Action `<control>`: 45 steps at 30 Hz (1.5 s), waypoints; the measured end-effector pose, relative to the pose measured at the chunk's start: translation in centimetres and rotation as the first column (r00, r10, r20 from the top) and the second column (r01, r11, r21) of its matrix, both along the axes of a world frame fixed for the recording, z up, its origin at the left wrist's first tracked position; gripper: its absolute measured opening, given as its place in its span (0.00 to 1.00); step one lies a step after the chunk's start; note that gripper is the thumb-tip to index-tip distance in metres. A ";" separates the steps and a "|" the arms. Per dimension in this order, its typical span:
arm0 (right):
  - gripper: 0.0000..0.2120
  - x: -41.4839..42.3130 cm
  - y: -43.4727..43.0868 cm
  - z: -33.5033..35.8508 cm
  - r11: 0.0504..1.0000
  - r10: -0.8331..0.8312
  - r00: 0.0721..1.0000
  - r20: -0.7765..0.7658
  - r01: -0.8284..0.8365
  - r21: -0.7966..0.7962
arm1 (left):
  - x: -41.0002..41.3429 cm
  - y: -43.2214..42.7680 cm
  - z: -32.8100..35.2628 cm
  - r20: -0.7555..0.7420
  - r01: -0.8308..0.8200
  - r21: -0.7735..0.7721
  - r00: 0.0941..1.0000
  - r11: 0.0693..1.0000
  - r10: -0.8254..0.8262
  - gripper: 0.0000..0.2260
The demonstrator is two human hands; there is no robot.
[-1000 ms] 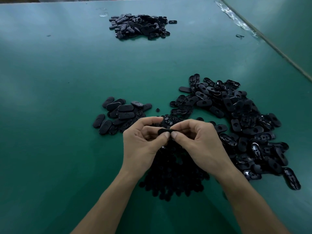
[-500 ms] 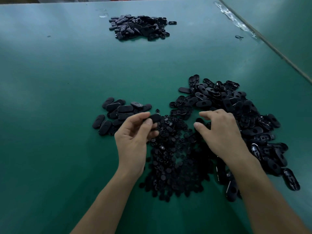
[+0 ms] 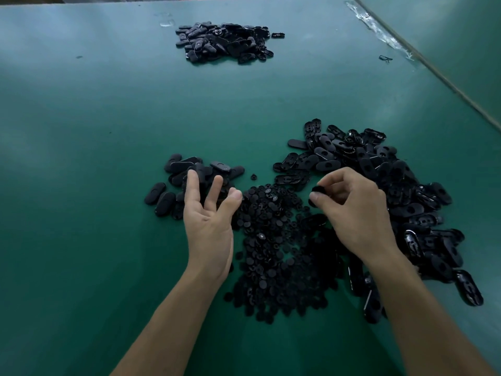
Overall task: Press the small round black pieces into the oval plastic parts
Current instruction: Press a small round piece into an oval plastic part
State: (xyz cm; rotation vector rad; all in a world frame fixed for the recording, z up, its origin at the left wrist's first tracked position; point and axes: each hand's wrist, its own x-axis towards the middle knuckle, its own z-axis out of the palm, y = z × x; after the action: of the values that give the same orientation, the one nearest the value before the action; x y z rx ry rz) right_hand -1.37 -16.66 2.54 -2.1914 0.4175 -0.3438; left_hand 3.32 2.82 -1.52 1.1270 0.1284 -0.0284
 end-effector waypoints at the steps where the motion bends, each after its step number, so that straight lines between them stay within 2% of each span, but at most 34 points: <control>1: 0.10 0.0 0.2 0.1 0.999 0.017 1.000 0.025 -0.018 0.045 | 0.0 0.0 -0.1 0.032 0.002 0.030 0.999 1.000 -0.003 0.39; 4: 0.12 -0.2 0.9 0.2 0.971 0.091 0.991 0.098 -0.111 0.213 | -0.3 -0.3 0.0 0.172 -0.002 0.118 0.985 0.993 -0.019 0.36; 8: 0.12 -0.2 2.4 0.2 0.865 0.213 0.949 0.231 -0.293 0.408 | -0.9 -0.5 0.2 0.201 0.074 0.166 0.974 0.983 -0.107 0.18; 12: 0.11 -0.4 3.8 0.2 0.749 0.303 0.898 0.319 -0.432 0.502 | -1.4 -0.6 0.7 0.235 0.135 0.284 0.950 0.949 -0.205 0.10; 14: 0.10 -0.4 4.1 0.3 0.728 0.324 0.884 0.337 -0.460 0.508 | -1.4 -0.5 0.7 0.240 0.149 0.319 0.943 0.936 -0.231 0.06; 17: 0.11 -0.3 4.1 0.2 0.779 0.314 0.898 0.307 -0.429 0.458 | -1.2 -0.4 0.5 0.228 0.149 0.303 0.948 0.941 -0.224 0.04; 20: 0.12 -0.3 3.9 0.0 0.833 0.201 0.961 0.191 -0.270 0.483 | -1.0 -0.3 0.5 0.187 0.136 0.212 0.966 0.968 -0.176 0.04; 23: 0.08 -0.4 3.7 -0.1 0.804 0.204 0.972 0.118 -0.236 0.545 | -1.0 -0.3 0.5 0.179 0.126 0.181 0.971 0.975 -0.159 0.05; 25: 0.08 -0.6 3.8 -0.2 0.828 0.243 0.965 0.093 -0.257 0.498 | -1.1 -0.3 0.5 0.187 0.132 0.178 0.968 0.975 -0.165 0.05; 30: 0.05 -0.4 4.0 -0.4 0.844 0.210 0.972 0.103 -0.234 0.482 | -1.1 -0.3 0.7 0.191 0.157 0.183 0.963 0.970 -0.192 0.07; 35: 0.06 -0.5 4.0 -0.5 0.843 0.206 0.973 0.106 -0.231 0.485 | -1.2 -0.3 0.6 0.194 0.176 0.187 0.958 0.967 -0.212 0.07; 41: 0.03 -0.5 4.6 -0.5 0.777 0.192 0.977 0.097 -0.212 0.593 | -1.4 -0.3 0.5 0.239 0.220 0.225 0.932 0.949 -0.273 0.10; 43: 0.04 -0.5 4.5 -0.5 0.827 0.235 0.969 0.071 -0.238 0.509 | -1.4 -0.3 0.5 0.234 0.199 0.249 0.937 0.948 -0.258 0.07; 45: 0.05 -0.5 4.3 -0.5 0.908 0.265 0.964 0.028 -0.260 0.329 | -1.4 -0.5 0.5 0.241 0.179 0.261 0.939 0.948 -0.244 0.06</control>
State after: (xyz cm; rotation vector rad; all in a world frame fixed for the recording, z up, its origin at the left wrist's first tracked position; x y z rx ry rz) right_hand -1.84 -12.40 2.02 -1.8901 0.1681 -0.0971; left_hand 1.89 2.37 -0.98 1.3676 -0.2429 -0.0531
